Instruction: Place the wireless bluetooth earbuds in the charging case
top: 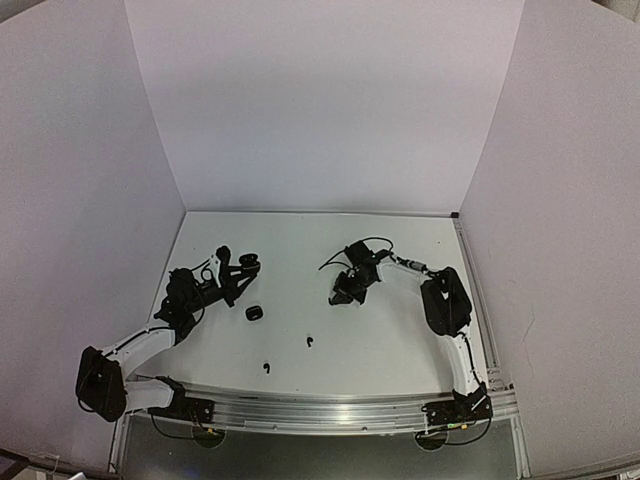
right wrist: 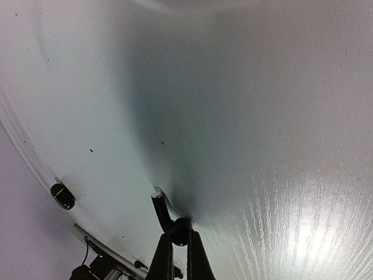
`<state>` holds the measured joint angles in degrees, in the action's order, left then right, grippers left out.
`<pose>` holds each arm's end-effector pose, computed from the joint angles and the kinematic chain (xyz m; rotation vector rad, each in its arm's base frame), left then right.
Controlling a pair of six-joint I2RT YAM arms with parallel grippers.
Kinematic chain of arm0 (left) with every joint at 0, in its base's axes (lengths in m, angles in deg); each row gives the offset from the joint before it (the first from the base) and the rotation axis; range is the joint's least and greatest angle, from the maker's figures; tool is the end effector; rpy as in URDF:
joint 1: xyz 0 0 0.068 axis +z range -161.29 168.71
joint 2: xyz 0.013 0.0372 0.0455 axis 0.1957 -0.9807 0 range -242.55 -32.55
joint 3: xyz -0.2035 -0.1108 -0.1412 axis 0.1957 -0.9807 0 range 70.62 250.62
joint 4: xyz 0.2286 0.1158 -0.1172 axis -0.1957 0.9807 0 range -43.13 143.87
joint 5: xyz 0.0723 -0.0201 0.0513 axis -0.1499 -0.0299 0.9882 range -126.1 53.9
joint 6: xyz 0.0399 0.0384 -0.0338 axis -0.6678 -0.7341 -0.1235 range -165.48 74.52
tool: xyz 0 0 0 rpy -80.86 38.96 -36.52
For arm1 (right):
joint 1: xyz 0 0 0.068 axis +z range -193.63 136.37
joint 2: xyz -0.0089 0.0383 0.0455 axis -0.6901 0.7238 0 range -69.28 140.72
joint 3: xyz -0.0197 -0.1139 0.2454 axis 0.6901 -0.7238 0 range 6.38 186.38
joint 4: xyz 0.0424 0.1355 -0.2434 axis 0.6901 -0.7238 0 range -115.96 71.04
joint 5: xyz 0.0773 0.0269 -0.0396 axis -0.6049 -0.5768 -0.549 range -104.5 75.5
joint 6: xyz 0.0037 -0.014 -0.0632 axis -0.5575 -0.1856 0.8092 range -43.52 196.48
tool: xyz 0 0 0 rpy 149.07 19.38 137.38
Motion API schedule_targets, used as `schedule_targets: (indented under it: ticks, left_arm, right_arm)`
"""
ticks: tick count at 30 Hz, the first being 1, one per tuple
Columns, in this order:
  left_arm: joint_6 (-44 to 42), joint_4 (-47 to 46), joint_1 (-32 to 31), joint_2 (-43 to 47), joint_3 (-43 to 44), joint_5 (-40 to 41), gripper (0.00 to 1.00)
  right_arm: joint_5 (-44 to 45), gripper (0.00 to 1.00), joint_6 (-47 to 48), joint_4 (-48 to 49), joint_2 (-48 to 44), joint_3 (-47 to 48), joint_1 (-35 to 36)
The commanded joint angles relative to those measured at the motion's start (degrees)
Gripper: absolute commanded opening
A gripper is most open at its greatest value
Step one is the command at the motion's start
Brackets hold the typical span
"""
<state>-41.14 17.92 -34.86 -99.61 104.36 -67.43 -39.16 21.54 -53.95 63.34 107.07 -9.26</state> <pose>0.2556 -0.1402 0.2498 0.6968 1.5515 -0.8158 0.4030 0.3012 0.1062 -0.4029 -2.9676 -0.8944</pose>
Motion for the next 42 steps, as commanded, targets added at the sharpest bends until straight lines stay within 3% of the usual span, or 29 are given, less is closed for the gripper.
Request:
schedule_targets:
  ticks: [1,5,11,16,23,26,31,42]
  left_arm:
    - [-0.9,-1.2,-0.1,1.7,2.0,0.0,0.0]
    - [-0.9,-1.3,-0.1,1.7,1.9,0.1,0.0]
    - [-1.0,-1.2,-0.1,2.0,1.9,0.0,0.0]
    - [-1.1,-0.9,-0.1,2.1,1.9,-0.1,0.0]
    - [-1.1,-1.2,-0.1,1.5,2.0,-0.6,0.0]
    - [-1.0,-1.3,-0.1,1.2,2.2,-0.9,0.0]
    - [-1.1,-1.0,-0.1,1.3,2.2,-0.9,0.0]
    - [-1.3,-0.8,-0.1,1.3,2.3,-1.1,0.0]
  right_arm:
    - [-2.6,0.0,-8.5,5.7,-3.3,-7.8,0.3]
    - [-1.6,0.02,-11.2,8.3,-5.0,-13.2,-0.4]
    - [-0.4,0.18,-12.0,9.3,-6.3,-15.5,-0.8]
    - [2.8,0.21,-9.6,9.0,-8.8,-15.2,-1.0]
    - [14.9,0.22,7.8,4.4,-12.9,-8.5,3.1]
    - [19.6,0.3,11.9,-1.3,-9.9,-3.0,6.1]
    - [28.4,0.39,13.8,-10.7,-3.8,7.4,11.1]
    - [29.0,0.39,14.9,-16.3,3.0,14.0,11.8]
